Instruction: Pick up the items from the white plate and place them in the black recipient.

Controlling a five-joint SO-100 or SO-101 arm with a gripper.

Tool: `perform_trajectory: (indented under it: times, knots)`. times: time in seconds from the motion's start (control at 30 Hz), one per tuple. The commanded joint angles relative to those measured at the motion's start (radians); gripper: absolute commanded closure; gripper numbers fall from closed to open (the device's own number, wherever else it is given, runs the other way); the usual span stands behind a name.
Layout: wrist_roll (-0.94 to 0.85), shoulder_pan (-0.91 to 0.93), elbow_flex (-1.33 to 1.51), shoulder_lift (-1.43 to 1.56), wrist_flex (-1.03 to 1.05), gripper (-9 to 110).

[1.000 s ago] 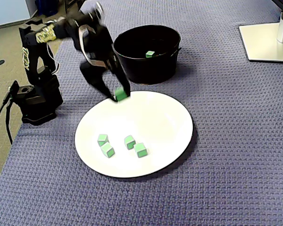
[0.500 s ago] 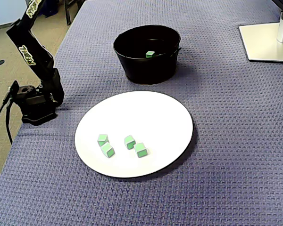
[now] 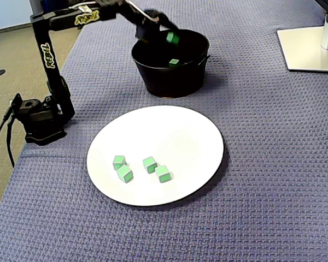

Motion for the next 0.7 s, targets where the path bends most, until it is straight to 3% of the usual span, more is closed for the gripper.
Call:
perform_trajectory:
  times: [0.0,0.13,0.23,0.5,0.67]
  knots:
    - [-0.012,0.015,0.035,-0.003,-0.041,72]
    - [-0.167,0.052,-0.051,0.077,0.161,64]
    - [-0.468,0.140,-0.209,0.184,0.440,65]
    - [-1.216,0.641,-0.456,0.322,0.956,74]
    - [-1.549,0.976,-0.373,0.272,1.040,73]
